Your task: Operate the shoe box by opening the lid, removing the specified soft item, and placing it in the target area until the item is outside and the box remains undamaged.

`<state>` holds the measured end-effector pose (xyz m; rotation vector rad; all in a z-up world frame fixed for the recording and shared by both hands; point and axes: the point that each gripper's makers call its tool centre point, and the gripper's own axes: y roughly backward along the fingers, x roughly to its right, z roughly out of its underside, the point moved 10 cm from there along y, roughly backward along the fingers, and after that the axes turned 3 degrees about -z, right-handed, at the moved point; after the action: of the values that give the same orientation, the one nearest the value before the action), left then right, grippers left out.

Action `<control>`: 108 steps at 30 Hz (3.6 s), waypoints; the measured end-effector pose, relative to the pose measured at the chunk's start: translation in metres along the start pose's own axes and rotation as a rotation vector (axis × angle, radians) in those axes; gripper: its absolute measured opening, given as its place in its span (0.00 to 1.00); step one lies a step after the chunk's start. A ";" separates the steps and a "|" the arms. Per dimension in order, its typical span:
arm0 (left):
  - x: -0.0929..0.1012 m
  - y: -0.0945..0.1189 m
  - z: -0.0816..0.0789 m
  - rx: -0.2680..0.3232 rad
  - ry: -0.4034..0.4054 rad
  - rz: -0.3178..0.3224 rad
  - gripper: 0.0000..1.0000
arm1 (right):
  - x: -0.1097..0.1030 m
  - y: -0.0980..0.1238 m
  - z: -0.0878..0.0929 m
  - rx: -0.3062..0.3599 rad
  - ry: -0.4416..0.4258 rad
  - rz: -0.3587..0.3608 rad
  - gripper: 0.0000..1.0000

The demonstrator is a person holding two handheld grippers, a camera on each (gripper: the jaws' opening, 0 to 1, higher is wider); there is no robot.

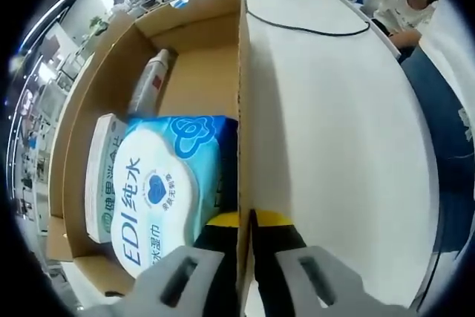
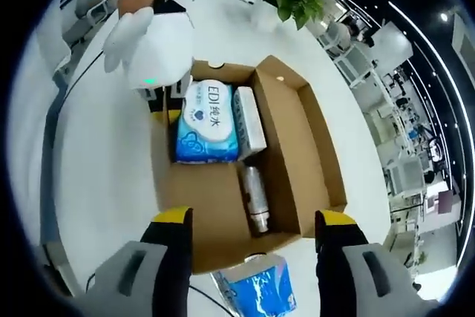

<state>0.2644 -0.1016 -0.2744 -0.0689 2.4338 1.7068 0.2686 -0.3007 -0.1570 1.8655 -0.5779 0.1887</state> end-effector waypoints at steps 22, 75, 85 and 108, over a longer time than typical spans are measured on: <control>0.000 0.000 0.001 0.006 -0.001 0.000 0.02 | 0.004 -0.061 0.008 -0.003 -0.067 -0.049 0.57; -0.001 0.000 0.001 0.010 0.003 0.010 0.01 | 0.011 -0.121 0.034 -0.110 -0.049 -0.172 0.39; -0.001 0.000 0.001 0.012 0.003 0.008 0.01 | 0.004 -0.117 0.032 -0.102 -0.066 -0.206 0.32; -0.001 0.001 0.000 0.016 0.006 0.004 0.01 | -0.022 -0.107 0.026 -0.085 -0.097 -0.266 0.24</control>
<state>0.2653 -0.1012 -0.2739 -0.0667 2.4535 1.6909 0.2968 -0.2903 -0.2649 1.8548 -0.3915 -0.1008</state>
